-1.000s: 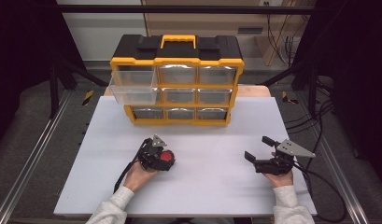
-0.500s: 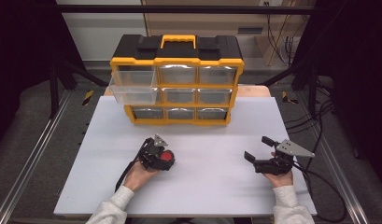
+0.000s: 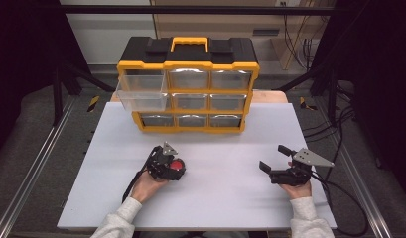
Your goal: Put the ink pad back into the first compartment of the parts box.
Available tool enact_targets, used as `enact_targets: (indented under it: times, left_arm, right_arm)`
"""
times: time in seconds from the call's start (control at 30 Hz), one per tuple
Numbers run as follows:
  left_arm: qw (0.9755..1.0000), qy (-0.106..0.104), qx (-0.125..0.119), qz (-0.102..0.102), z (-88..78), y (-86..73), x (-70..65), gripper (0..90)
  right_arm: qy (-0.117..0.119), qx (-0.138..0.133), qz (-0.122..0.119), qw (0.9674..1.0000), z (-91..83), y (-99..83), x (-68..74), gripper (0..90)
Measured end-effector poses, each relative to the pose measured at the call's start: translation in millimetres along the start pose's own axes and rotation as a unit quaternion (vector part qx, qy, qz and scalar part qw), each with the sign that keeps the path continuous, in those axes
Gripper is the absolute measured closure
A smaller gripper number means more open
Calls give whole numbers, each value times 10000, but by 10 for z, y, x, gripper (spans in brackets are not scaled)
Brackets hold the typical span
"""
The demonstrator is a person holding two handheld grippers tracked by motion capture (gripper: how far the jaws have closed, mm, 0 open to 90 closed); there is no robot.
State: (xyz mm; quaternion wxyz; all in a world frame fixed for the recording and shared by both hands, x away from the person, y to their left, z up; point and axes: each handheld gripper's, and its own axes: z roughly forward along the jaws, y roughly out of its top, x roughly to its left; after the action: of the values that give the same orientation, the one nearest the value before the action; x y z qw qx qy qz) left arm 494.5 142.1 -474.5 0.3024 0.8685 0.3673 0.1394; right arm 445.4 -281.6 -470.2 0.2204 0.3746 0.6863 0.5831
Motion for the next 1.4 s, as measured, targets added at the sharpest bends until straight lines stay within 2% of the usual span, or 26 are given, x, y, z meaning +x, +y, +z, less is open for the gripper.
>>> enact_targets:
  times: [0.67, 0.7, 1.4]
  left_arm:
    - [9991, -152, -374, -123, -270, 27, 64, 294]
    - [9988, -179, -415, -177, -283, 26, 62, 294]
    - [9957, -223, -871, -218, -661, 64, 93, 295]
  right_arm:
    - [3, 23, -10, 10000, 5, -1, -2, 3]
    - [0, 19, -22, 10000, 6, -1, -4, 3]
    - [-24, 47, -35, 10000, 6, -1, -9, 3]
